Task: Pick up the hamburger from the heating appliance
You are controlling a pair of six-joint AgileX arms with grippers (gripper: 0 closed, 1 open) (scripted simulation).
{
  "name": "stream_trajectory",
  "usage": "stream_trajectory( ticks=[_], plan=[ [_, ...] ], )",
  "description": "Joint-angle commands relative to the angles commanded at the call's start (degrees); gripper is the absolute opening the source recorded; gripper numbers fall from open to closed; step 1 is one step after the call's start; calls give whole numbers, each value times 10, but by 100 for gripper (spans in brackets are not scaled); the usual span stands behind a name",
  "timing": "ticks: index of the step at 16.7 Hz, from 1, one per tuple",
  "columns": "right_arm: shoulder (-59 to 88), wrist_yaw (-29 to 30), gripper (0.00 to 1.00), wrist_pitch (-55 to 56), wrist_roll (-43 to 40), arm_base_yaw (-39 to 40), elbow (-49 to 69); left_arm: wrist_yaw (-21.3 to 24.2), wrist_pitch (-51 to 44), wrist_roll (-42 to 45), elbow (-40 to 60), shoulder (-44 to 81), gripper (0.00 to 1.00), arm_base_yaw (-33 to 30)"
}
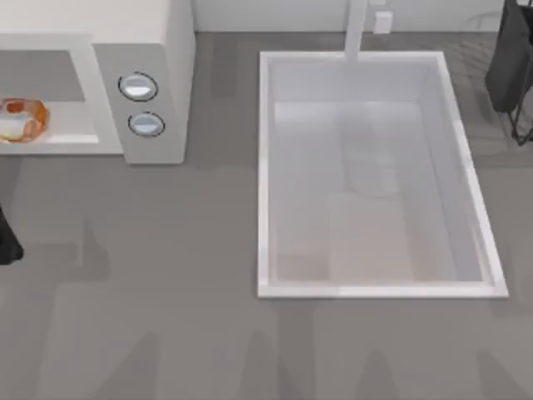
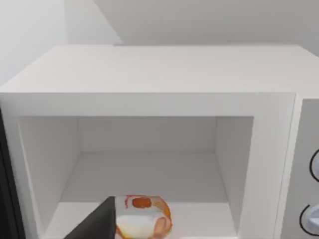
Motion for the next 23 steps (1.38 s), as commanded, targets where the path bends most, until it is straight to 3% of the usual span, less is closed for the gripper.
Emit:
stream_trajectory(
  ticks=[15,19,23],
  plan=[
    [0,0,100,0,0,0,0,66,451,26,331,943,100,53],
    [0,0,100,0,0,0,0,78,532,31,391,1115,100,63],
    [0,0,100,0,0,0,0,84,571,33,419,1191,100,67]
  ],
)
